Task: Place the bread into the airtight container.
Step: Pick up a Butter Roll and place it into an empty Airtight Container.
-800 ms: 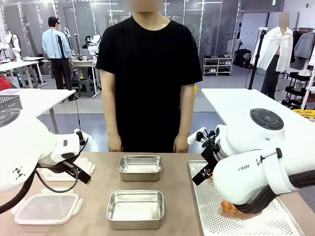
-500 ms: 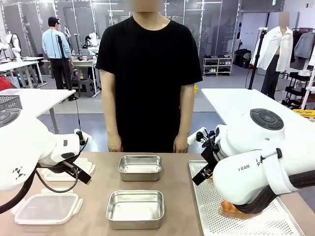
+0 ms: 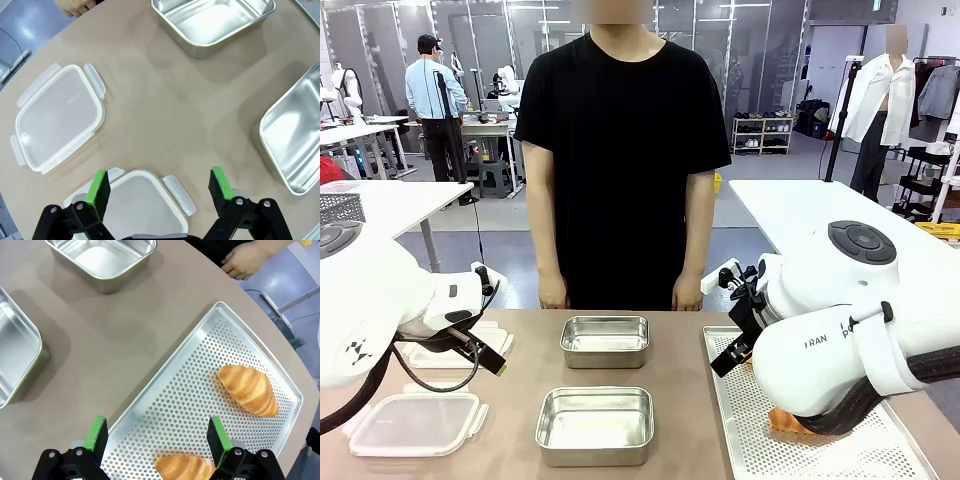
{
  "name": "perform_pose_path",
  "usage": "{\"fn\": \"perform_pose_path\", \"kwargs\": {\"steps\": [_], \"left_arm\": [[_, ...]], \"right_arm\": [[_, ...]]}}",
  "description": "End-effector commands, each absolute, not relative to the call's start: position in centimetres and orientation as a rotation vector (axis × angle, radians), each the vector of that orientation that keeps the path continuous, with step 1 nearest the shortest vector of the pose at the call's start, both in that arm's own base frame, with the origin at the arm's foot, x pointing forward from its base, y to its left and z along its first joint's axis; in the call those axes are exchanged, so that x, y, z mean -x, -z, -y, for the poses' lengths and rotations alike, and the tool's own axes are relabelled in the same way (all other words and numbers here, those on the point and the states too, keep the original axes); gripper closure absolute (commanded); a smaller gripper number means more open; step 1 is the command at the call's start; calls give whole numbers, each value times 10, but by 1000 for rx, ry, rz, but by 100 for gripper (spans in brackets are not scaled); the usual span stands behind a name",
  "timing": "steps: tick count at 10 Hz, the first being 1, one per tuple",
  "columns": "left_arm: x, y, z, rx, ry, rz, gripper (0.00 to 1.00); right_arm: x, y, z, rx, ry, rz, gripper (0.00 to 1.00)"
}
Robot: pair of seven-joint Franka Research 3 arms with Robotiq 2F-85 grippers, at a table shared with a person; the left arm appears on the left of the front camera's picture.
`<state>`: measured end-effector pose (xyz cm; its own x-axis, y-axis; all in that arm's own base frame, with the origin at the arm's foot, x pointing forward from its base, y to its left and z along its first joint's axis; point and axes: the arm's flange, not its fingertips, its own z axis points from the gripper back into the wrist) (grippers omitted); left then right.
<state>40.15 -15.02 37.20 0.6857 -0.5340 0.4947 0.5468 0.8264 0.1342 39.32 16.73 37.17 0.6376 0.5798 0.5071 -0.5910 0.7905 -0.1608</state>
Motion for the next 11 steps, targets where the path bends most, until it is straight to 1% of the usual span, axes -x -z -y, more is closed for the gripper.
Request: {"fn": "perform_pose_path", "kwargs": {"steps": [1,2,3,4,5,6,7,9,10,11], "left_arm": [[-402,-372,150,25,605,546,0],[-401,-372,150,25,605,546,0],[-404,-403,144,65,583,531,0],[-404,-442,136,76,591,538,0],[-404,-485,124,125,604,529,0],[-398,-536,111,212,624,484,0],[-388,-580,101,228,652,479,0],[-358,-665,80,240,685,485,0],[-335,-709,65,243,688,506,0],[-314,-741,51,230,693,536,0]], "right_arm": [[-393,-372,-167,-22,-666,571,0],[-393,-372,-167,-21,-668,572,0],[-394,-404,-160,-35,-656,570,0],[-393,-445,-146,-74,-669,554,0],[-394,-489,-128,-110,-670,553,0],[-391,-539,-106,-169,-680,524,0],[-384,-580,-88,-209,-686,506,0],[-352,-655,-53,-230,-695,489,0],[-325,-690,-35,-246,-690,475,0],[-299,-714,-20,-228,-687,486,0]]}}
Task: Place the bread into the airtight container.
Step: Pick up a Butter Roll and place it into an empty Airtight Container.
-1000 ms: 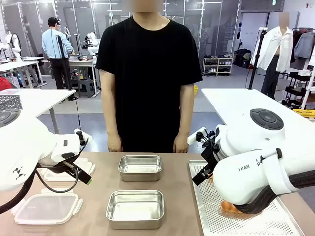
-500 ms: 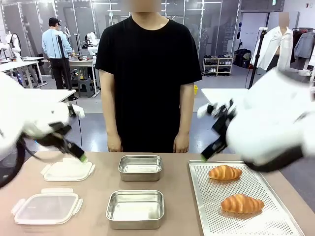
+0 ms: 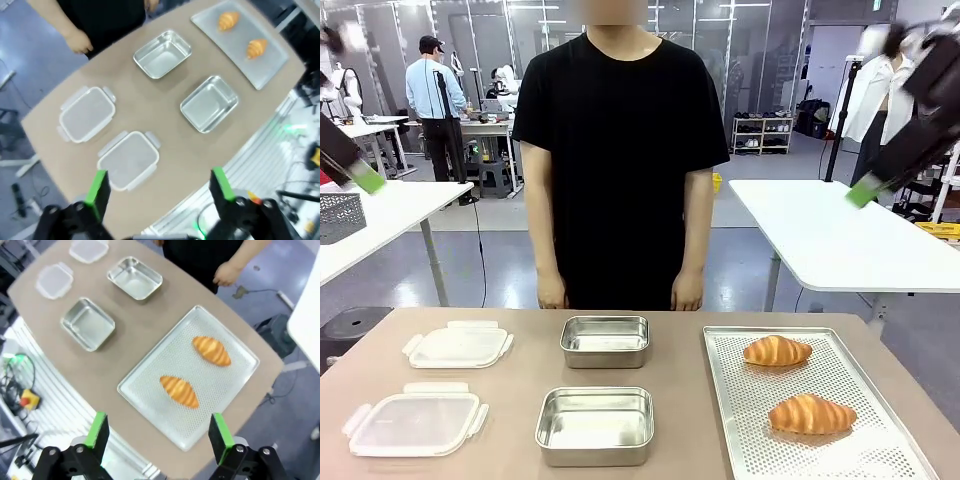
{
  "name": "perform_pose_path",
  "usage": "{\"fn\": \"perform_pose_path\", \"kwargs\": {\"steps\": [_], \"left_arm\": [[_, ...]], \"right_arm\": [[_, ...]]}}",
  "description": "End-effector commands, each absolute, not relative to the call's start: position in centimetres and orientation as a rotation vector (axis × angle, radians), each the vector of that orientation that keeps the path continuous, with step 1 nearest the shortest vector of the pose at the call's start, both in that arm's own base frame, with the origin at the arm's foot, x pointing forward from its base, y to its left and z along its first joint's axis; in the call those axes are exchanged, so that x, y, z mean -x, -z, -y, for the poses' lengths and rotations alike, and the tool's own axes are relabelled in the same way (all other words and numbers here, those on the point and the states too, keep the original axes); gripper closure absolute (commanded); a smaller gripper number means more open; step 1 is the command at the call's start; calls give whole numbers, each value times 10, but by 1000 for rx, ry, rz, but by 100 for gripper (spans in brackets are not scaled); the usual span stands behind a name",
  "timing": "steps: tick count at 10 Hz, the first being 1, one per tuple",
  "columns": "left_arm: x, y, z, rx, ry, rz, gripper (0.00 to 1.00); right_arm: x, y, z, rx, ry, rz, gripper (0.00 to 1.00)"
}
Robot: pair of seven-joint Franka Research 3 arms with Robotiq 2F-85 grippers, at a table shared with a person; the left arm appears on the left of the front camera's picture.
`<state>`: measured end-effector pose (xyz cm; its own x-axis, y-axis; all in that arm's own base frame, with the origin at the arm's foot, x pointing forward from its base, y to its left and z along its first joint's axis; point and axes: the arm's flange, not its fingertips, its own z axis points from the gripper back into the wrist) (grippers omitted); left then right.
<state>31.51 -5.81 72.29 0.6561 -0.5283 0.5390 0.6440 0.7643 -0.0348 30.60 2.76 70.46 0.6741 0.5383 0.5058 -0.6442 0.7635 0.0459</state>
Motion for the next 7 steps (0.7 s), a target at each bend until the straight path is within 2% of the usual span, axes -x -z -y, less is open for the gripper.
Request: {"fn": "perform_pose_path", "kwargs": {"steps": [1,4,7], "left_arm": [[-294,-767,37,219,682,585,0],[-236,-816,4,199,674,702,0],[-201,-827,-4,161,672,769,0]], "right_arm": [[-275,-735,-4,-213,-673,515,0],[-227,-768,33,-183,-628,579,0],[-215,-767,40,-165,-616,597,0]]}}
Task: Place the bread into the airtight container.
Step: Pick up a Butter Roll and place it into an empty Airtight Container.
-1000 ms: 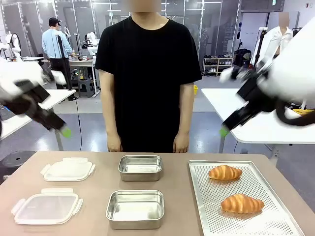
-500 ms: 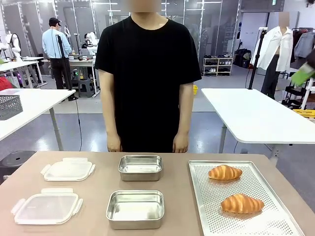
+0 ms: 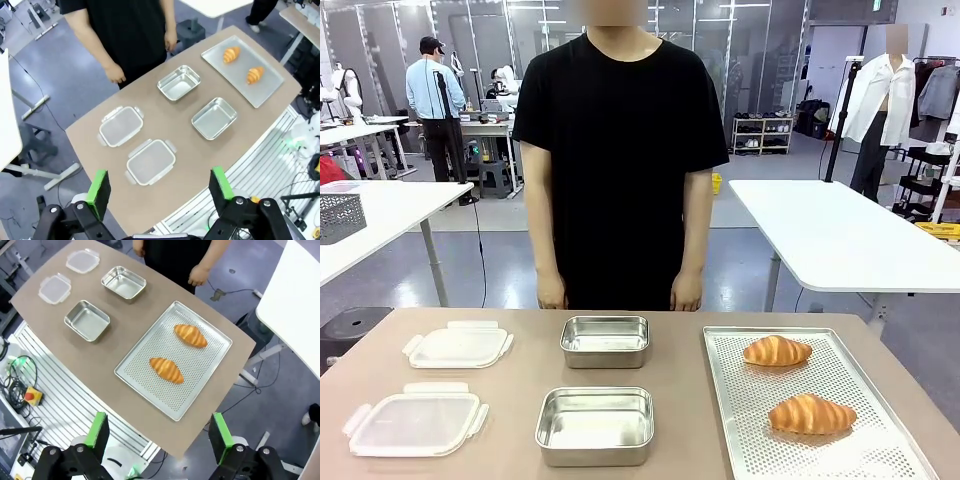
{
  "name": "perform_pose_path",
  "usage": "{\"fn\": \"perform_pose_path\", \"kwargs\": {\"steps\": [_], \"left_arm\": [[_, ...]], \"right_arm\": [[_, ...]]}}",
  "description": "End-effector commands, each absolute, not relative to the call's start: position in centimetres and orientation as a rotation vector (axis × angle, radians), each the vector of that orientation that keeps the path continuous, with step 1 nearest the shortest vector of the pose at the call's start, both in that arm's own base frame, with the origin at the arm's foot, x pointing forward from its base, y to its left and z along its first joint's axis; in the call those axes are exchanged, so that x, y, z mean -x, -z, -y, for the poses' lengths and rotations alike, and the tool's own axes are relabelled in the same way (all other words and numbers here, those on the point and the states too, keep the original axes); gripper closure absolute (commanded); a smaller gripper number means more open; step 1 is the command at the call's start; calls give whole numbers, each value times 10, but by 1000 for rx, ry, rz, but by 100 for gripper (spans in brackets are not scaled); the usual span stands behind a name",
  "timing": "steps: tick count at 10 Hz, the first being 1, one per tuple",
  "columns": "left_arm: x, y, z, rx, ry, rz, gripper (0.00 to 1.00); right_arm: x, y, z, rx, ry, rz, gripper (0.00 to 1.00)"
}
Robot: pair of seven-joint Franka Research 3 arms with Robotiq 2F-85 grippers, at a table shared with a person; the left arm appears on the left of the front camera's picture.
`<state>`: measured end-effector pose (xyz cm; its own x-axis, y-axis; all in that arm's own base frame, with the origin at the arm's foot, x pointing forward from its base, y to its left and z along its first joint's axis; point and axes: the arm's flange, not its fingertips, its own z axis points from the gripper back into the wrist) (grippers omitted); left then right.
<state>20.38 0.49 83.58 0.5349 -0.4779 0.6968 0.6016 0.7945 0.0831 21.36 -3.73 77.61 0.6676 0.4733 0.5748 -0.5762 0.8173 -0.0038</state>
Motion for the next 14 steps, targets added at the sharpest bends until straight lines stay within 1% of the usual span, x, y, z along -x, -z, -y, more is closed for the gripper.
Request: {"fn": "perform_pose_path", "kwargs": {"steps": [1,2,10,12,14], "left_arm": [[-199,-826,-7,195,648,800,0],[-204,-836,-5,175,647,773,0],[-204,-836,-5,175,647,773,0],[-204,-836,-5,175,647,773,0],[-204,-836,-5,175,647,773,0]], "right_arm": [[-217,-765,39,-152,-588,599,0],[-214,-776,37,-184,-596,594,0],[-215,-775,38,-178,-591,594,0],[-220,-784,26,-47,-838,513,0],[-246,-774,9,102,-1135,409,0]]}}
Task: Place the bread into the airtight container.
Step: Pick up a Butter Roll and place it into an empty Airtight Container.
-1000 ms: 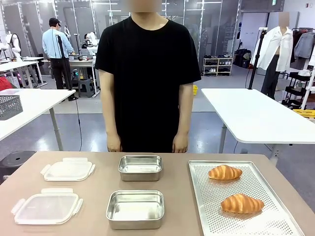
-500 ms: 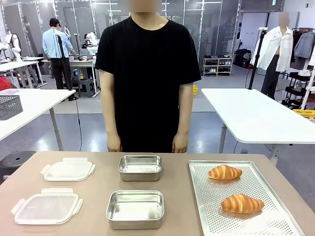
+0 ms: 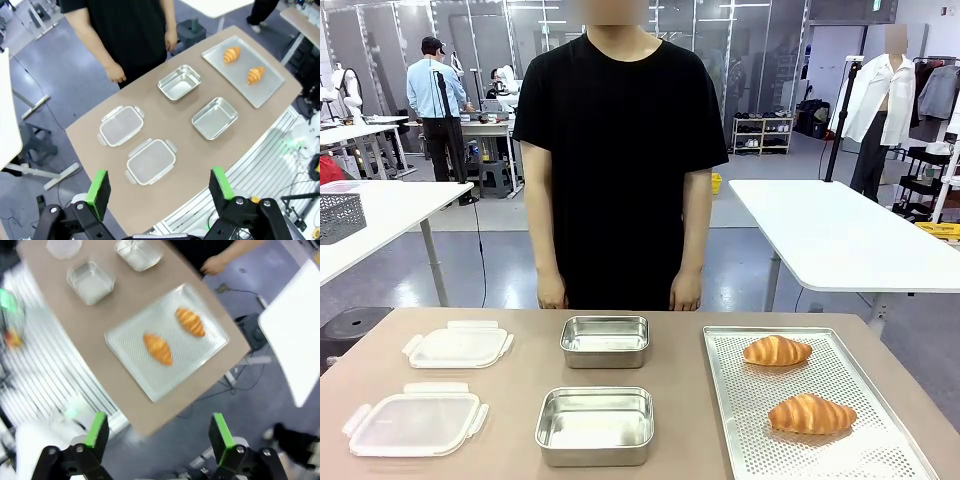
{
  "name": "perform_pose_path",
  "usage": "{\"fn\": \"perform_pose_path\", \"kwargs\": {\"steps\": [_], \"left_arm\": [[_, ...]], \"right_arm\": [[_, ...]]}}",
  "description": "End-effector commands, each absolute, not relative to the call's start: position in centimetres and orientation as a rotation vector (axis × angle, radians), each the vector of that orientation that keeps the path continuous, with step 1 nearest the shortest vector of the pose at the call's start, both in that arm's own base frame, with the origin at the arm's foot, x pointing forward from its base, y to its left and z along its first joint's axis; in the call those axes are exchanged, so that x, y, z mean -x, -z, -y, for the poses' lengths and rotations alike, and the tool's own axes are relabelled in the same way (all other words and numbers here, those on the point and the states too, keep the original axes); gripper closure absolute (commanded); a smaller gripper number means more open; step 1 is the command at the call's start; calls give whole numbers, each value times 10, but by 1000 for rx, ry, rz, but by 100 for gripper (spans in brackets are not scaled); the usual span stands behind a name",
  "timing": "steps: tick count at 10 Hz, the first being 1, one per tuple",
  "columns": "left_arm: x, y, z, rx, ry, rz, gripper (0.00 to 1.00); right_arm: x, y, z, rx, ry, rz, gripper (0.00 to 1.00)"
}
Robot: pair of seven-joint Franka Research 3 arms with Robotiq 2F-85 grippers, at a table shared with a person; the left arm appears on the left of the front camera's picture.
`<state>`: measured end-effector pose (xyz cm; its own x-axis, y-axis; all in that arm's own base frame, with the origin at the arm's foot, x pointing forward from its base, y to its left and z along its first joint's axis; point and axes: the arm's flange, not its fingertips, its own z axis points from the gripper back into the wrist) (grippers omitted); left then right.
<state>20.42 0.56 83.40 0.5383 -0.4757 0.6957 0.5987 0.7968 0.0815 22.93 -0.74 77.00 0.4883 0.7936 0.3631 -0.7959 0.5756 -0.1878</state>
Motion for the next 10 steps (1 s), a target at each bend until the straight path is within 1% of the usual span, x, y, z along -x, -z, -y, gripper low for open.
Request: {"fn": "perform_pose_path", "kwargs": {"steps": [1,2,3,4,5,6,8,9,10], "left_arm": [[-204,-836,-5,175,647,773,0],[-204,-836,-5,175,647,773,0],[-204,-836,-5,175,647,773,0],[-204,-836,-5,175,647,773,0],[-204,-836,-5,175,647,773,0],[-204,-836,-5,175,647,773,0],[-204,-836,-5,175,647,773,0],[-204,-836,-5,175,647,773,0],[-204,-836,-5,175,647,773,0]], "right_arm": [[-267,-760,-4,150,-1235,360,0],[-283,-744,-16,195,-1332,309,0],[-299,-726,-27,240,-1370,268,0],[-310,-709,-34,242,-1413,236,0],[-321,-688,-43,277,-1456,226,0],[-335,-658,-54,294,-1486,188,0],[-356,-599,-74,266,-1526,146,0],[-366,-566,-83,264,-1529,91,0],[-371,-537,-89,201,-1527,72,0]]}}
